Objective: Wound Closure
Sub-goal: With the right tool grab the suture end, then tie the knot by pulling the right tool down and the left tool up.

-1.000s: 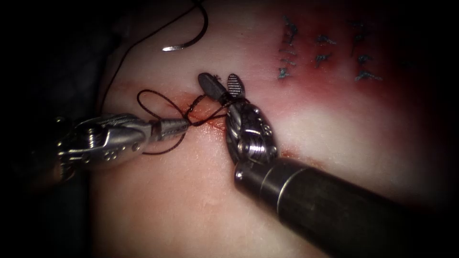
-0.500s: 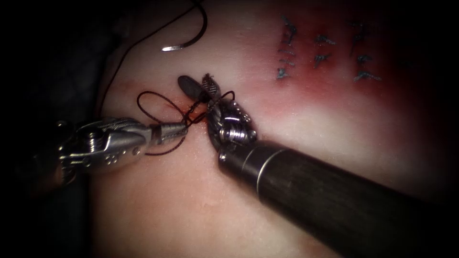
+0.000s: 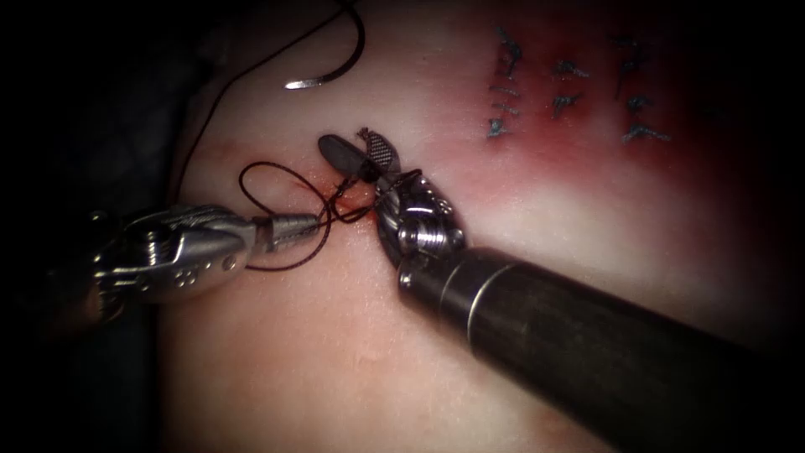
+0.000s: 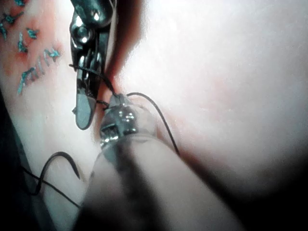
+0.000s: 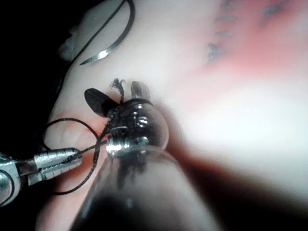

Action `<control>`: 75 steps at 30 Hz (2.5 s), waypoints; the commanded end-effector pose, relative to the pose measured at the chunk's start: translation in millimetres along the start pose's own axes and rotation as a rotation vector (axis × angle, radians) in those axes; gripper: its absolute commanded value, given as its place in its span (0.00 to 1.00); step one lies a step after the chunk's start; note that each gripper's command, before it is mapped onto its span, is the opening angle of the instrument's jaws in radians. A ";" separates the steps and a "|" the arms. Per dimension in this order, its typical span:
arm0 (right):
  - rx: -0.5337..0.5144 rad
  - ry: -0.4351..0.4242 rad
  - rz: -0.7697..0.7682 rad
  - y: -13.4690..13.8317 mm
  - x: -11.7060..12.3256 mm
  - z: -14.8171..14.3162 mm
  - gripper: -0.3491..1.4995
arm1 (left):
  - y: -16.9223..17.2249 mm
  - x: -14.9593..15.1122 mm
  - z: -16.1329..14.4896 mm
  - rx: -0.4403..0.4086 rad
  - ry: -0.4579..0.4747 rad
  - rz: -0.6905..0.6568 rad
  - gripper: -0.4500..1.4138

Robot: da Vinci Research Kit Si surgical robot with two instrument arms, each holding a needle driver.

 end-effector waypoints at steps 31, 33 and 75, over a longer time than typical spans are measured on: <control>0.027 -0.029 -0.152 -1.0 -0.1 -0.8 0.00 | -0.8 -1.7 0.5 -0.003 -0.015 0.011 0.05; 0.037 -0.021 -0.173 -1.4 -0.3 -1.0 0.00 | -1.5 -2.2 0.6 -0.006 -0.017 -0.006 0.05; 0.126 0.026 -0.398 -4.1 -7.9 -5.1 0.00 | -26.1 -14.5 16.4 0.072 -0.151 -0.225 0.05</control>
